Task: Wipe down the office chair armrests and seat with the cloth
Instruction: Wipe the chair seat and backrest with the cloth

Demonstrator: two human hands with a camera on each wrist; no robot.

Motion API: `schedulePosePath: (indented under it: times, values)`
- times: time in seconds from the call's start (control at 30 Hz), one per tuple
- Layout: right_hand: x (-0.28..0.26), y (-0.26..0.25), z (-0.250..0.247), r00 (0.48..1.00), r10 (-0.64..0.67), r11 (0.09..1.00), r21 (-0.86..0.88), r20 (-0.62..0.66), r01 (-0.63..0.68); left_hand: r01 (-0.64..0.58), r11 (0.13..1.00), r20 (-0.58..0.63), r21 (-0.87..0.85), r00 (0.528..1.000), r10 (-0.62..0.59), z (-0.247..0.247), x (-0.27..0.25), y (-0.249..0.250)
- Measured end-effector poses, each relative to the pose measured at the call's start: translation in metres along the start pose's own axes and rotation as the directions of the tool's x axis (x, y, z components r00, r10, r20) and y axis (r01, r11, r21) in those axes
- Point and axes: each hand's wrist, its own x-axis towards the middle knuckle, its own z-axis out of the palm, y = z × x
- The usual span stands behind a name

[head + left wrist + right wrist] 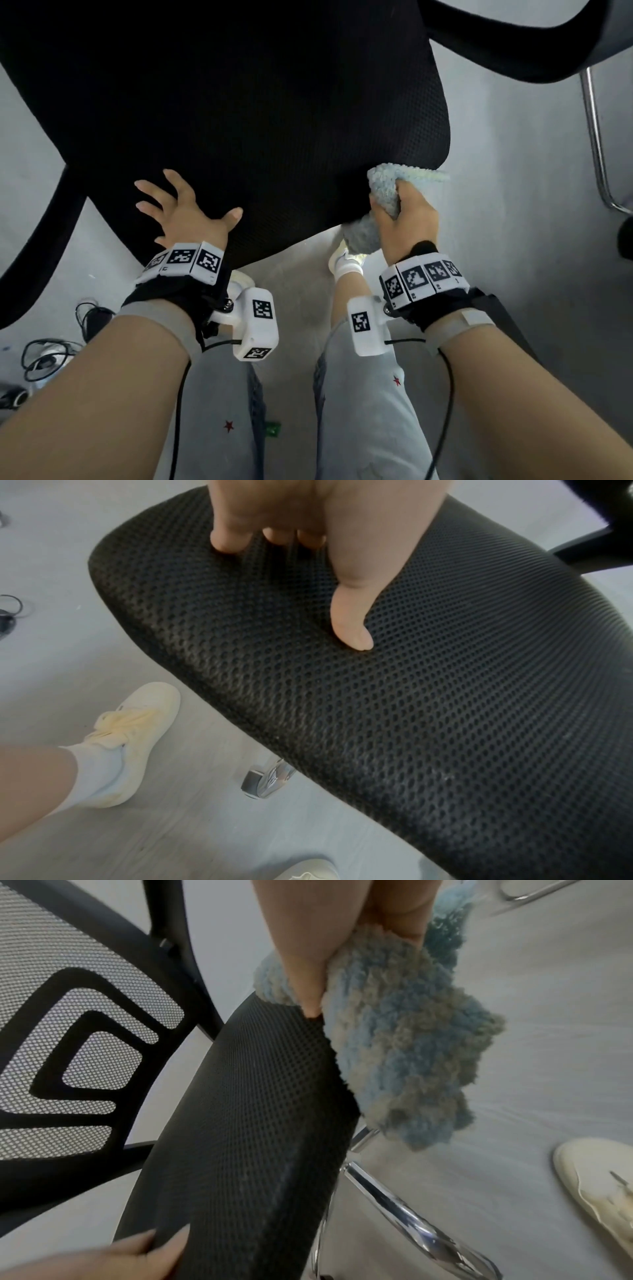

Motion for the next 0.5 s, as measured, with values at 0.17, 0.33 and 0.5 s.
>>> schedulePosePath:
  times: [0.17,0.33,0.5]
  values:
    - [0.007,0.012,-0.015,0.976,-0.117,0.993,0.006,-0.185,0.121,0.000,1.000,0.009,0.007,1.000,0.000,-0.001,-0.001,0.001]
    - [0.012,0.002,-0.027,0.982,0.061,0.960,0.279,-0.180,-0.008,0.004,1.000,0.021,0.023,1.000,-0.005,-0.002,-0.001,0.002]
    - [0.012,0.003,-0.038,0.972,0.088,0.939,0.345,-0.217,-0.008,-0.005,1.000,0.026,0.028,1.000,0.005,-0.003,-0.001,0.000]
